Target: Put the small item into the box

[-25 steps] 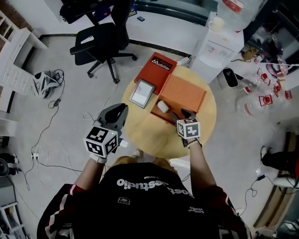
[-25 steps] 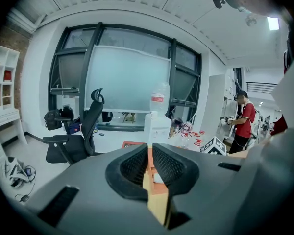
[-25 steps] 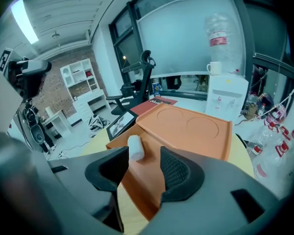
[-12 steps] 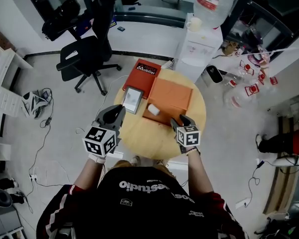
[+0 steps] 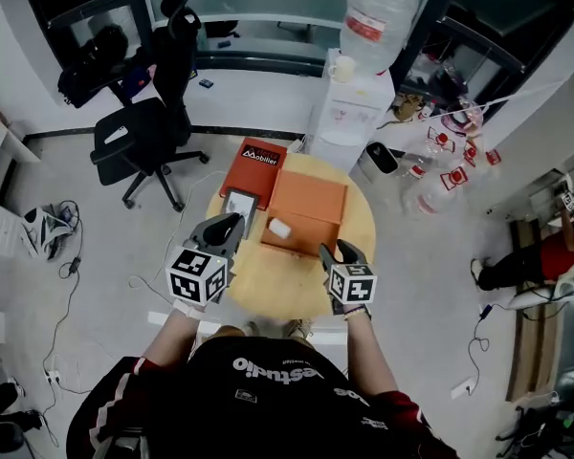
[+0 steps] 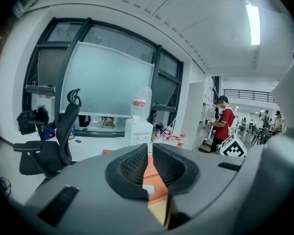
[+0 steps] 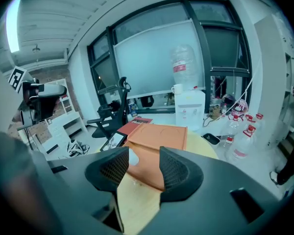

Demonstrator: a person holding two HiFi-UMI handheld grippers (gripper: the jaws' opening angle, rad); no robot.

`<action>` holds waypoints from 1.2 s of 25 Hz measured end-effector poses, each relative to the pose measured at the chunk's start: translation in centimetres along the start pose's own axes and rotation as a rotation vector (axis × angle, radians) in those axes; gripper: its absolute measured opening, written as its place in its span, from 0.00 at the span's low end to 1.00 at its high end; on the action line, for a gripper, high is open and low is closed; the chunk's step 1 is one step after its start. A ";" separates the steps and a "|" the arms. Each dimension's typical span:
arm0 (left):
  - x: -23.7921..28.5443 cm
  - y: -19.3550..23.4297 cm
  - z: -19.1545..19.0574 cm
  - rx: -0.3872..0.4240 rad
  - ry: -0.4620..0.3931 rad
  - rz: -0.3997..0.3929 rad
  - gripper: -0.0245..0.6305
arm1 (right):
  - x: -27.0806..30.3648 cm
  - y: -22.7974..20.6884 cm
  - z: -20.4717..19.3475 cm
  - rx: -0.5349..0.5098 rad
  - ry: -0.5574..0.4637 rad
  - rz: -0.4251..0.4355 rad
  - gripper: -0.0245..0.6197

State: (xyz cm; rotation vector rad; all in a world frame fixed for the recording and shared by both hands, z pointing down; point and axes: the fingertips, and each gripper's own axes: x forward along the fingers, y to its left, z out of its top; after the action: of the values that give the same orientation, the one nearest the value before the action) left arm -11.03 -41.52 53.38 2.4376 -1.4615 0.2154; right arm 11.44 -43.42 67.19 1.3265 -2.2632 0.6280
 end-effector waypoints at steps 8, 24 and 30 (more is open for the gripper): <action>-0.6 -0.2 1.2 0.031 -0.030 -0.068 0.10 | -2.7 2.4 1.4 0.021 -0.043 -0.055 0.37; -4.1 2.0 3.3 0.067 -0.062 -0.113 0.10 | -10.8 5.7 8.1 -0.002 -0.249 -0.149 0.32; -5.5 3.6 4.9 0.074 -0.101 -0.077 0.10 | -11.6 7.4 11.6 -0.018 -0.346 -0.153 0.26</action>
State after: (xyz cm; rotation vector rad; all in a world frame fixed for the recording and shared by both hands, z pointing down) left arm -16.87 -40.12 47.84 2.5926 -1.4208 0.1340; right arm 8.33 -39.00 49.97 1.6885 -2.3902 0.3444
